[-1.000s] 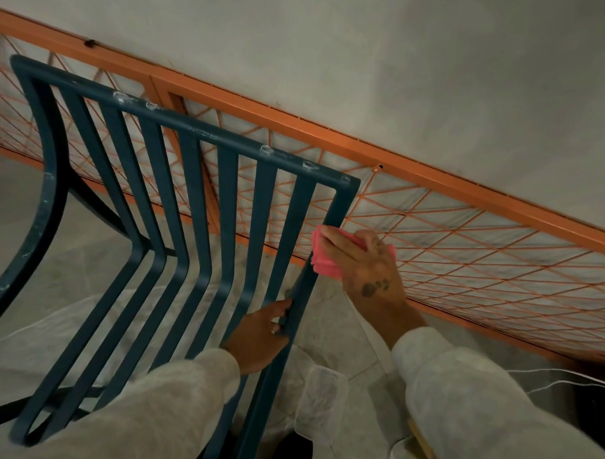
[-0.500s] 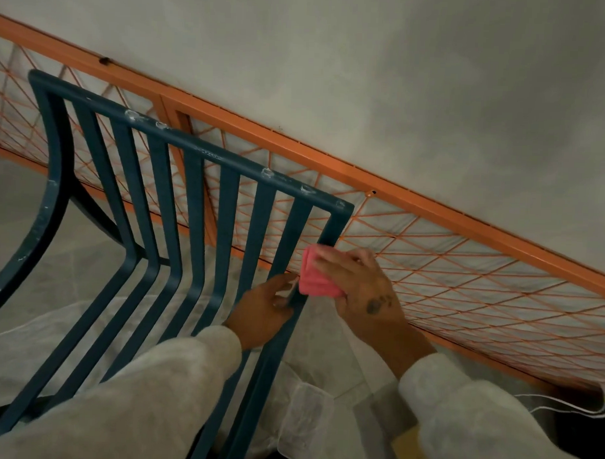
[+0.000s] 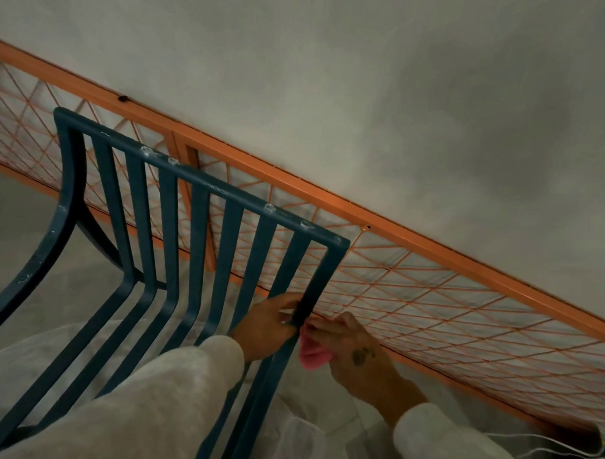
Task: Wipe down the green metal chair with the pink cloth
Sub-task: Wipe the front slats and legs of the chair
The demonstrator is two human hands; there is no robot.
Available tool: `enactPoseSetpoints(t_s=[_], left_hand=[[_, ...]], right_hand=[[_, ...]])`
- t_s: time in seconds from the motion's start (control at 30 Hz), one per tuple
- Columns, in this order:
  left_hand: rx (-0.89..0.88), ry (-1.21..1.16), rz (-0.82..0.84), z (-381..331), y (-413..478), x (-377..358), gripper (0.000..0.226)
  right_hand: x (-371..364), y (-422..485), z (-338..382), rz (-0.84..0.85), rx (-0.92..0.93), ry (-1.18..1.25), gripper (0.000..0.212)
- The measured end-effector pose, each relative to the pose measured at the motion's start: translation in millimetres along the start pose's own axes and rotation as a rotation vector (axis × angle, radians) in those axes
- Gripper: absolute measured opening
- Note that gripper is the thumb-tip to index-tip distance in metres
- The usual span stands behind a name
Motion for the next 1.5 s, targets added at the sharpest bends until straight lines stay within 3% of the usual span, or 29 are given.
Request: enactPoseSetpoints(t_s=[0.13, 0.2, 0.27, 0.3, 0.4, 0.5, 0.6, 0.67, 0.73, 0.8, 0.93, 1.07, 1.2, 1.4, 1.5], left_hand=[[-0.001, -0.017, -0.024, -11.7, 1.3, 3.5, 0.054], [0.014, -0.040, -0.031, -13.1, 2.8, 4.4, 0.054], [0.029, -0.029, -0.031, -13.6, 1.8, 3.1, 0.055], [0.033, -0.008, -0.030, -13.4, 1.4, 2.4, 0.056], [0.037, 0.027, -0.016, -10.2, 0.8, 1.1, 0.055], [0.063, 0.062, -0.023, -0.8, 0.7, 5.2, 0.053], [0.105, 0.093, -0.029, 9.7, -0.6, 13.3, 0.061], [0.090, 0.078, -0.031, 6.1, -1.1, 16.6, 0.063], [0.050, 0.059, -0.041, -7.4, 0.0, 17.1, 0.061], [-0.005, 0.033, -0.050, -27.3, 3.1, 16.5, 0.058], [-0.060, -0.027, -0.055, -56.3, 8.8, 11.4, 0.056], [-0.070, 0.008, -0.091, -56.4, 8.5, 11.1, 0.057], [-0.060, 0.018, -0.076, -51.8, 9.0, 9.9, 0.057], [-0.021, -0.003, -0.071, -43.9, 11.4, 10.2, 0.057], [-0.017, 0.000, -0.063, -46.4, 11.4, 9.8, 0.052]], right_hand=[[89.7, 0.9, -16.8, -0.552, -0.127, 0.038, 0.055], [127.5, 9.3, -4.0, -0.697, -0.093, -0.102, 0.052], [126.4, 28.7, 18.7, -0.585, 0.056, -0.484, 0.044], [105.6, 36.7, 12.7, -0.424, 0.057, -0.555, 0.045], [42.6, 34.3, -21.3, -0.076, -0.223, -0.396, 0.085], [9.2, 25.3, -5.1, -0.012, -0.123, -0.444, 0.089], [24.9, 24.8, 8.3, -0.150, -0.017, -0.327, 0.051], [52.7, 14.9, -8.9, -0.305, -0.219, -0.012, 0.025], [74.3, -6.8, -42.6, -0.565, -0.581, 0.445, 0.026], [81.7, -24.5, -65.2, -0.781, -0.847, 0.738, 0.017], [78.8, -3.2, -60.1, -0.812, -0.832, 0.950, 0.016], [34.5, 5.8, -41.8, -0.741, -0.903, 1.014, 0.020], [7.2, -4.0, -36.5, -0.566, -0.976, 1.058, 0.023], [70.2, 12.0, -45.4, -0.811, -0.874, 1.156, 0.019], [107.0, 27.1, -40.6, -0.720, -0.675, 0.860, 0.033]])
Point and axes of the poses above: each hand's wrist, its own y-axis towards the middle knuckle, its own x-axis out of the back of the hand, z = x × y, the point moved 9 cm from there along y, towards the middle knuckle, and after that the axes turned 7 degrees about x, right-handed, at the moved point
